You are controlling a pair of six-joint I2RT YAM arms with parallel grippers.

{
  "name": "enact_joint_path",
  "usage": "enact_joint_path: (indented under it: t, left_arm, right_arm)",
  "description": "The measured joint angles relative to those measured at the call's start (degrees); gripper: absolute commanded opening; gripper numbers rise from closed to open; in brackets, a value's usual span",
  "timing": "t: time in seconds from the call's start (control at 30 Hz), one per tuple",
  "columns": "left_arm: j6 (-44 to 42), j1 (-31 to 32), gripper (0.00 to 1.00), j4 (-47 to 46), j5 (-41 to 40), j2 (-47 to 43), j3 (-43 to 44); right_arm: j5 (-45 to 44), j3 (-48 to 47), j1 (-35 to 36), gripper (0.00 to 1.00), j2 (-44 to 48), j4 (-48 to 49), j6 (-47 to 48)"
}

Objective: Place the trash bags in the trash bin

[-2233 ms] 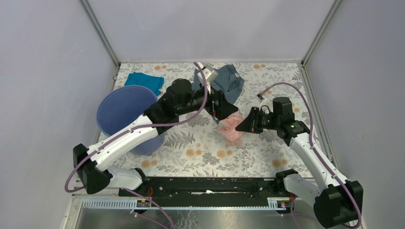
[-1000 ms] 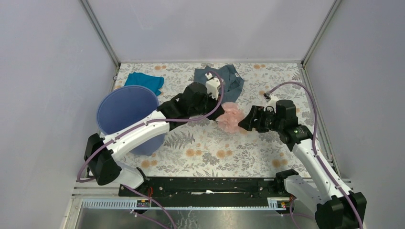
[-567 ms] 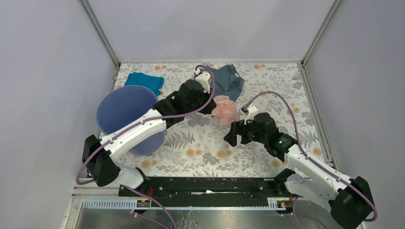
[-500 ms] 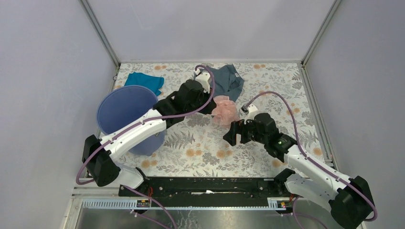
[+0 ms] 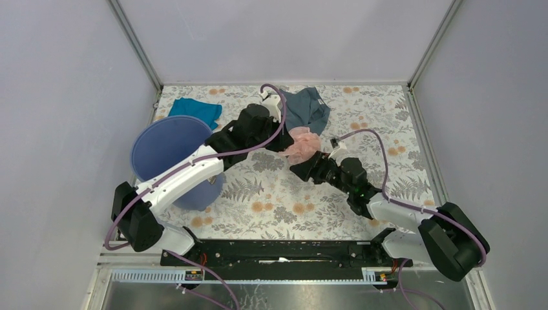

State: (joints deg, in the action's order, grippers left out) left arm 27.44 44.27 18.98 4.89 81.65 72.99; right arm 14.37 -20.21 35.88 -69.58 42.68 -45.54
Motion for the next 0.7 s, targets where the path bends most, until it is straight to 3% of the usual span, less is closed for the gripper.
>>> enact_joint_path:
  t: [0.1,0.27,0.5,0.7]
  left_arm:
    - [0.09,0.00,0.00,-0.42,1.25,0.28,0.00]
    - [-0.02,-0.20,0.00,-0.57,2.36,0.31,0.00]
    - [-2.38,-0.44,0.00,-0.83,3.45,-1.57,-0.50]
    - [-3.74,-0.46,0.00,-1.57,3.72,-3.72,-0.50]
  right_arm:
    - [-4.20,-0.31,0.09,0.82,2.75,-1.11,-0.28]
    - [-12.46,-4.74,0.09,0.84,9.09,-14.64,8.66]
    - [-17.27,-5.99,0.11,0.91,21.70,-29.90,23.45]
    - [-18.99,-5.99,0.11,0.94,28.79,-34.84,31.39]
